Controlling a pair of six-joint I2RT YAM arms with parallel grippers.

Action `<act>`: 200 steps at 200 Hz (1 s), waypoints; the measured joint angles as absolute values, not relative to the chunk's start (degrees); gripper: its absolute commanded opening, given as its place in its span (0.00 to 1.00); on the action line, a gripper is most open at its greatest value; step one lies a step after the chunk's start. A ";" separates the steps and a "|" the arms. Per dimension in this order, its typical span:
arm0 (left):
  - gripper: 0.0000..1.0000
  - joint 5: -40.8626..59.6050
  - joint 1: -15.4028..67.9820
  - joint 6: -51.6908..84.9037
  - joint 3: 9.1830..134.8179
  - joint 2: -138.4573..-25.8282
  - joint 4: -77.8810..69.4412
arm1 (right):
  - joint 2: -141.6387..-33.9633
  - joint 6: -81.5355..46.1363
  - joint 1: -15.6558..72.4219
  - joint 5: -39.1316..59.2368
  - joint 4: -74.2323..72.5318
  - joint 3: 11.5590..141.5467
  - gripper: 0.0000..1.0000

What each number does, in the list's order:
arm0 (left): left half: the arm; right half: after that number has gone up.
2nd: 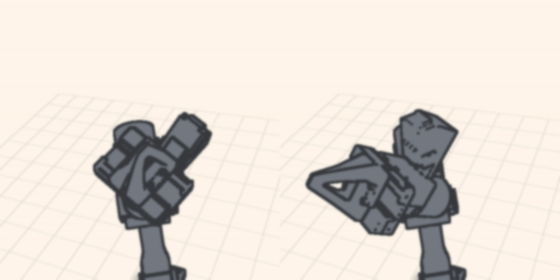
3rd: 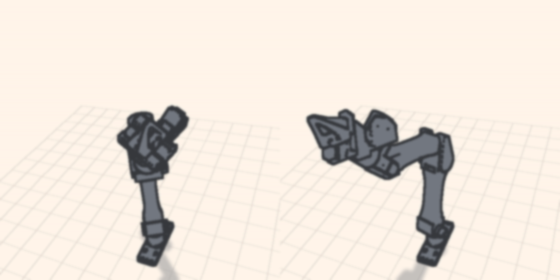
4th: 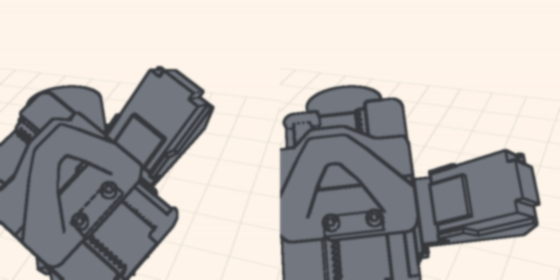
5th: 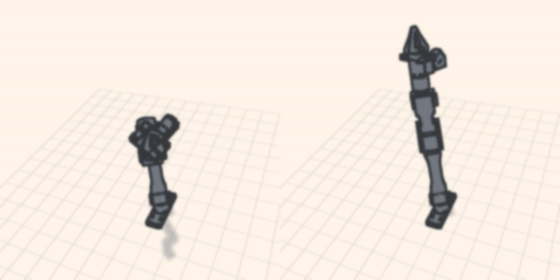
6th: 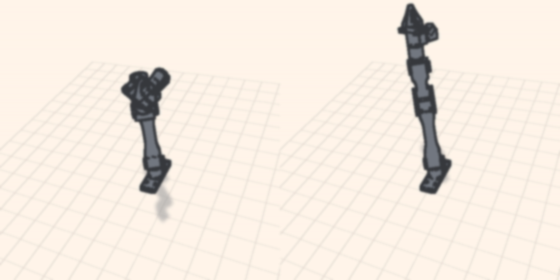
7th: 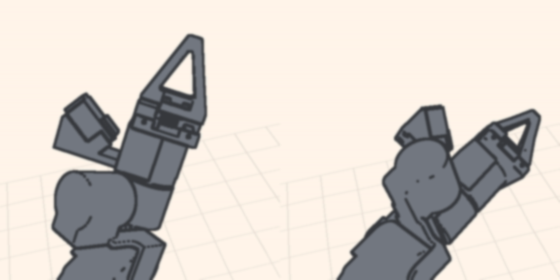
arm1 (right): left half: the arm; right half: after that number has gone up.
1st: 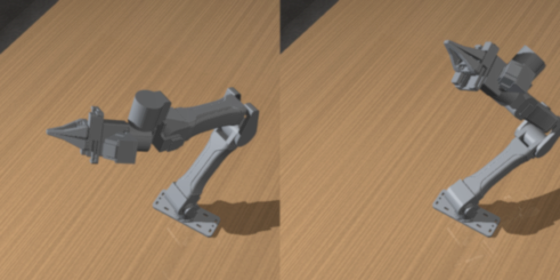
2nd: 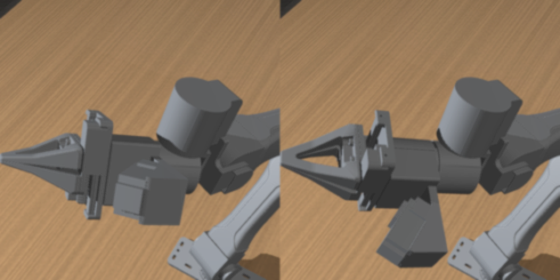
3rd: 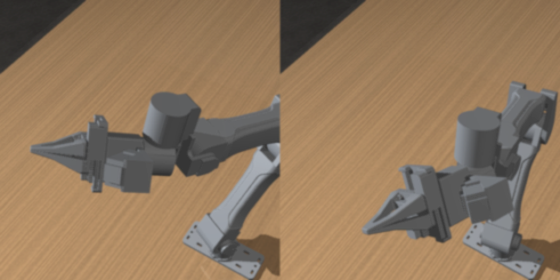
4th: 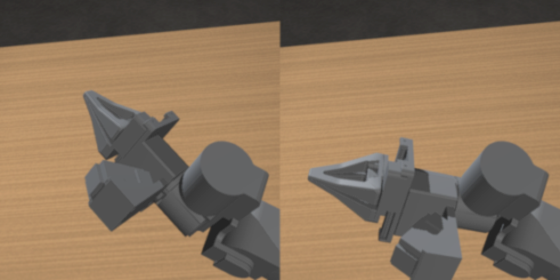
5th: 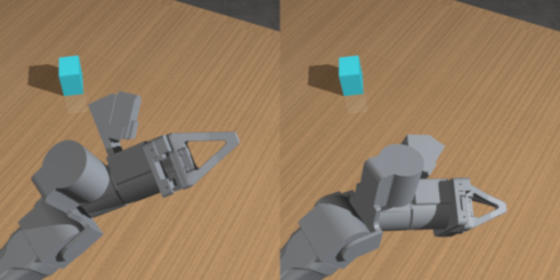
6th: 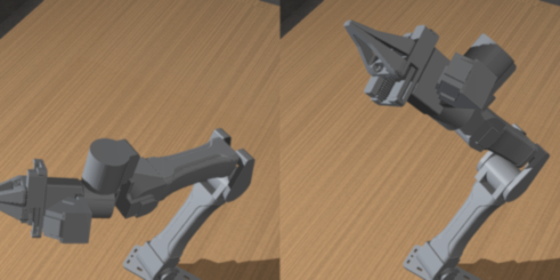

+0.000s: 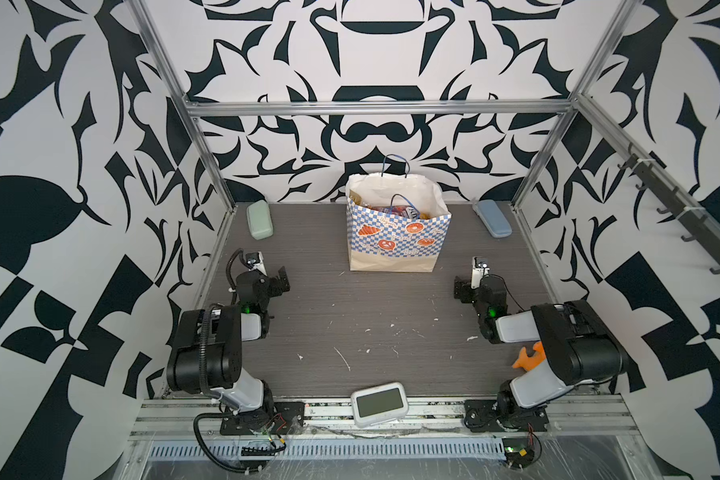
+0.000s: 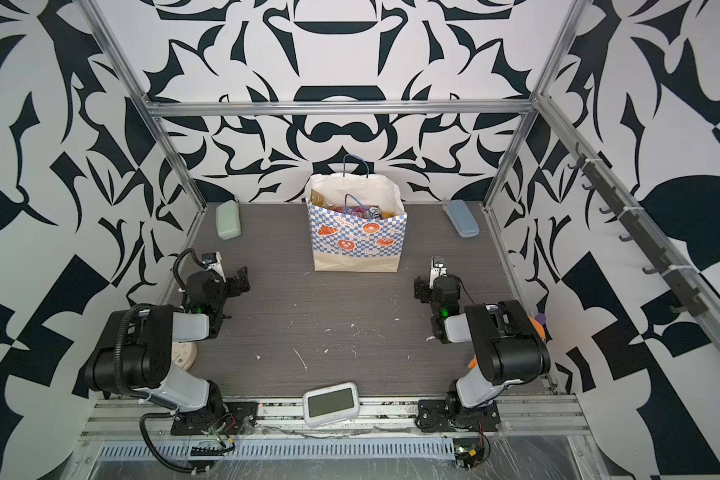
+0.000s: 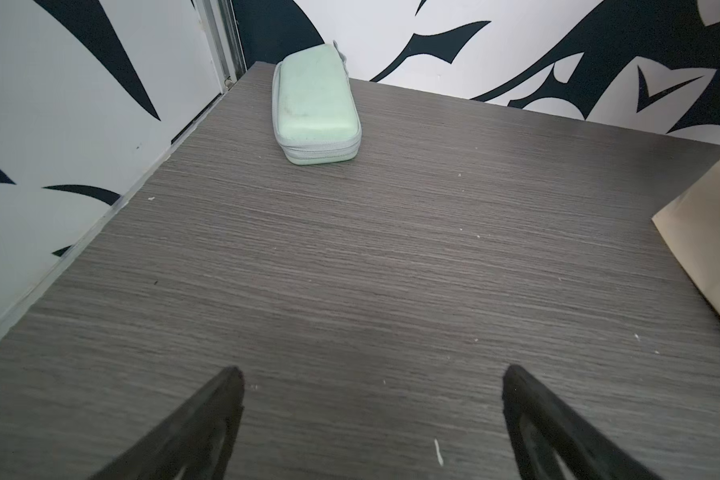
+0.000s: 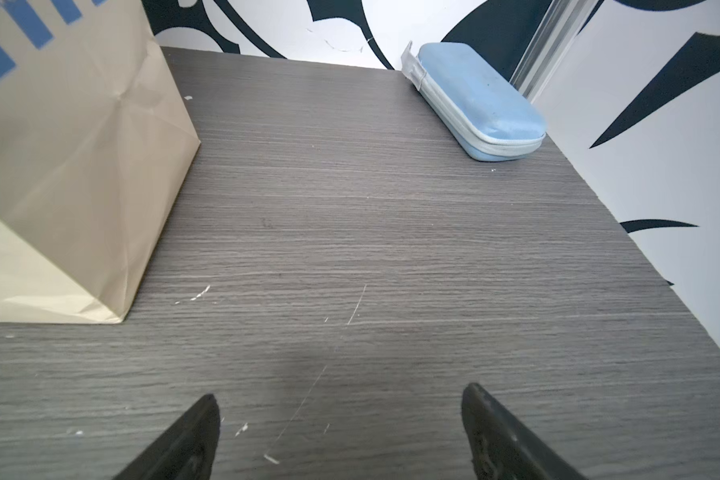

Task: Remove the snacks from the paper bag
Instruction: 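Raise both arms and move both grippers above the checkered paper bag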

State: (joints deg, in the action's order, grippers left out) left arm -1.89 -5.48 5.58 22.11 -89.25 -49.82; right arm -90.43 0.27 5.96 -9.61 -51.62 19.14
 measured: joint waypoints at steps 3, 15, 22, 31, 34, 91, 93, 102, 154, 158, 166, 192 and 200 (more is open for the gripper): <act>1.00 -1.89 -5.48 5.58 22.11 -89.25 -49.82 | -90.43 0.27 5.96 -9.61 -51.62 19.14 0.92; 1.00 -1.89 -5.48 5.58 22.11 -89.25 -49.82 | -90.43 0.25 5.96 -9.61 -51.62 19.14 0.92; 1.00 -1.89 -5.48 5.58 22.11 -89.25 -49.82 | -90.43 0.25 5.96 -9.61 -51.62 19.14 0.92; 1.00 -1.89 -5.45 5.58 22.11 -89.25 -49.80 | -90.43 0.25 5.96 -9.61 -51.62 19.14 0.92; 1.00 -1.89 -5.48 5.58 22.11 -89.25 -49.82 | -90.43 0.27 5.96 -9.61 -51.62 19.14 0.92; 1.00 -1.89 -5.45 5.58 22.11 -89.25 -49.80 | -90.43 0.40 5.96 -9.58 -51.62 19.14 1.00; 1.00 -1.89 -5.48 5.56 22.11 -89.25 -49.80 | -90.43 0.32 5.96 -9.58 -51.62 19.14 1.00; 1.00 -1.89 -5.45 5.58 22.11 -89.25 -49.80 | -90.43 0.32 5.96 -9.54 -51.62 19.14 1.00; 1.00 -1.91 -5.45 5.63 22.11 -89.14 -49.80 | -90.43 0.43 5.69 -8.93 -51.62 19.14 0.98; 1.00 -1.91 -5.45 5.63 22.11 -88.95 -49.45 | -90.37 0.43 5.69 -8.80 -51.62 19.14 0.96; 1.00 -2.24 -5.26 5.65 22.33 -87.48 -46.96 | -89.62 0.45 5.72 -8.58 -50.46 19.16 0.95; 1.00 -7.25 -2.28 7.55 26.48 -74.98 -32.77 | -79.09 -1.54 5.78 -9.28 -34.52 22.63 0.81; 0.97 -8.16 -1.10 8.82 28.62 -70.02 -29.28 | -74.91 -2.66 5.76 -8.82 -29.76 25.02 0.75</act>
State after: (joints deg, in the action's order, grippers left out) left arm -8.16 -1.10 8.82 28.62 -70.02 -29.28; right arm -74.91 -2.66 5.76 -8.82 -29.76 25.02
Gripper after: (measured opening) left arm 0.999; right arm 0.830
